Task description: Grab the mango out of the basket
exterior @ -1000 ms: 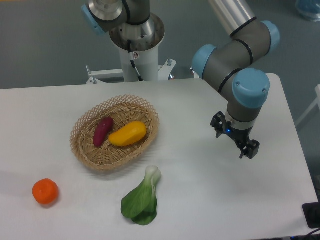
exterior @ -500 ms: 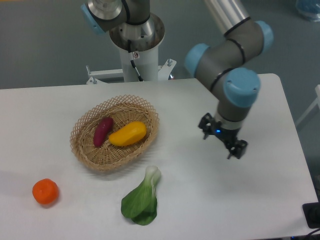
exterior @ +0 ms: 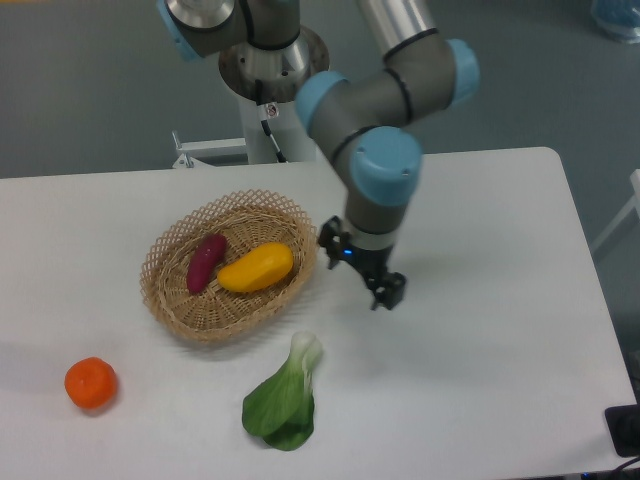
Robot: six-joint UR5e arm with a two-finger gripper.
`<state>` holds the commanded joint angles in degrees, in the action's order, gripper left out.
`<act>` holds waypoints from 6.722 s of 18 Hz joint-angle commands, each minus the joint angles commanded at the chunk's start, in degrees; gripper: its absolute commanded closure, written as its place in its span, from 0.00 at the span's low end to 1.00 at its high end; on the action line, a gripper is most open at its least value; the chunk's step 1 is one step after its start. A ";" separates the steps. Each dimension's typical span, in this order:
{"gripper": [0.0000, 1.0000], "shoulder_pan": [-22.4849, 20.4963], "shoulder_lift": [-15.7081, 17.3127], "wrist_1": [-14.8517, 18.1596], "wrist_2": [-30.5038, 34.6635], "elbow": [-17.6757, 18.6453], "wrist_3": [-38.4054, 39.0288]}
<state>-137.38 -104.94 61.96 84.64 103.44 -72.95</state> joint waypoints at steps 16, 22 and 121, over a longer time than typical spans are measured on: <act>0.00 4.57 1.76 -0.97 -0.09 5.54 4.30; 0.00 6.51 1.23 -1.58 0.17 5.89 8.79; 0.63 -12.83 -9.05 -4.48 5.27 -13.79 -6.33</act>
